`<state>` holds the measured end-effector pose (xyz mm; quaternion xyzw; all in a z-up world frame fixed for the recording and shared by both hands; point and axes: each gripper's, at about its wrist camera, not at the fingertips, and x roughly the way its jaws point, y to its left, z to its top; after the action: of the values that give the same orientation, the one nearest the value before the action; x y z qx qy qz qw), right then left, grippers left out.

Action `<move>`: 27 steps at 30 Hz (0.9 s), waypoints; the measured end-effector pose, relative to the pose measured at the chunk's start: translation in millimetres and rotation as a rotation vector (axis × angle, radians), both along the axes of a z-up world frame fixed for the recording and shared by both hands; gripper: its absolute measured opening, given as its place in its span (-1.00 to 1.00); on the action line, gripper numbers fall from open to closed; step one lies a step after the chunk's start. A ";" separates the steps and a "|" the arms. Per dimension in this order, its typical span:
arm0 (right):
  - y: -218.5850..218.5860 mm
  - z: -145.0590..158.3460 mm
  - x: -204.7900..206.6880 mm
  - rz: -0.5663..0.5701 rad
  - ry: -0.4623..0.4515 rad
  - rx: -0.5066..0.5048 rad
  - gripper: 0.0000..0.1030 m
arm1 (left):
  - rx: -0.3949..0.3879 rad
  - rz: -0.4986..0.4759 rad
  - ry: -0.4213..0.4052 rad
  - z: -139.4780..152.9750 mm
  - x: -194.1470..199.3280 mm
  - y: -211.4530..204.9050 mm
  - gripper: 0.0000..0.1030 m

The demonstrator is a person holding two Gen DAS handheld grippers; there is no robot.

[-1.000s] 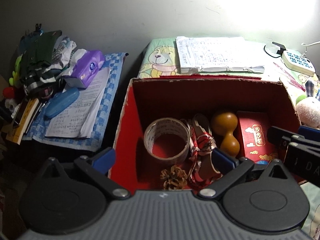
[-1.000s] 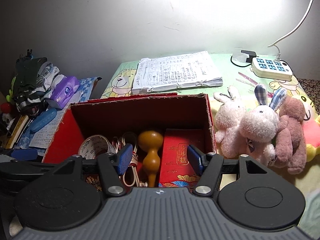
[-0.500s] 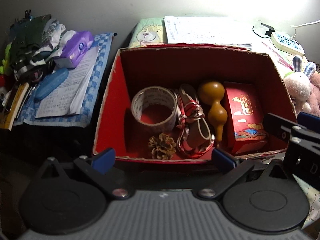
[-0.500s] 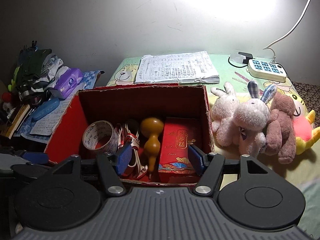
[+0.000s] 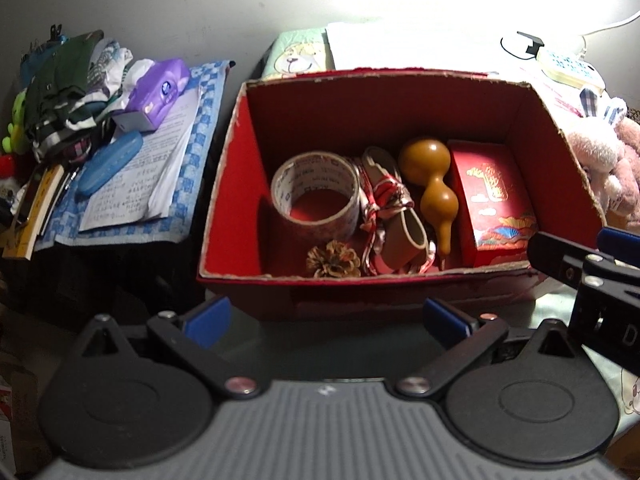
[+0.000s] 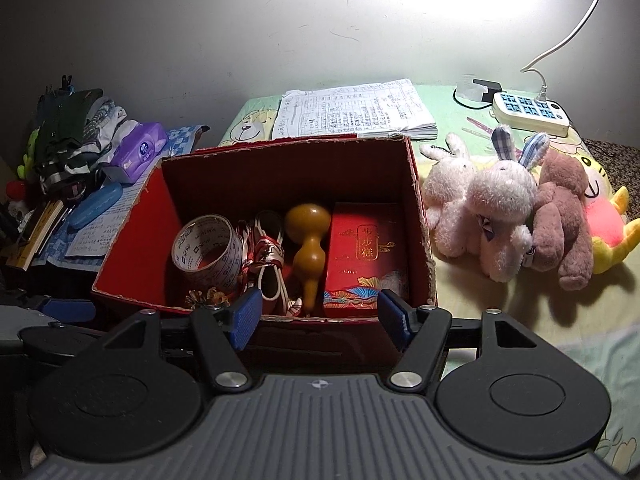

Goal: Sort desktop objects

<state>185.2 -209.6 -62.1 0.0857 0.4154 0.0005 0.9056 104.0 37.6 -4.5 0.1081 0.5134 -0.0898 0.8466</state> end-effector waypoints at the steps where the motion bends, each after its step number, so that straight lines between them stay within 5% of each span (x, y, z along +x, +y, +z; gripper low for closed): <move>1: 0.3 -1.8 0.6 0.000 0.007 0.001 0.30 | 0.001 0.002 0.008 -1.8 0.0 0.3 0.98; 13: 5.7 6.8 3.2 0.029 0.062 0.085 0.29 | -0.011 0.022 0.039 5.0 0.3 13.3 0.97; 27: 8.6 28.0 17.6 0.038 0.002 0.075 0.31 | -0.036 -0.005 0.025 26.7 15.1 8.9 0.94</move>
<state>202.8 -201.0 -34.1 0.1117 0.4174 0.0332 0.9012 119.0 46.5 22.2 0.0933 0.5220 -0.1025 0.8416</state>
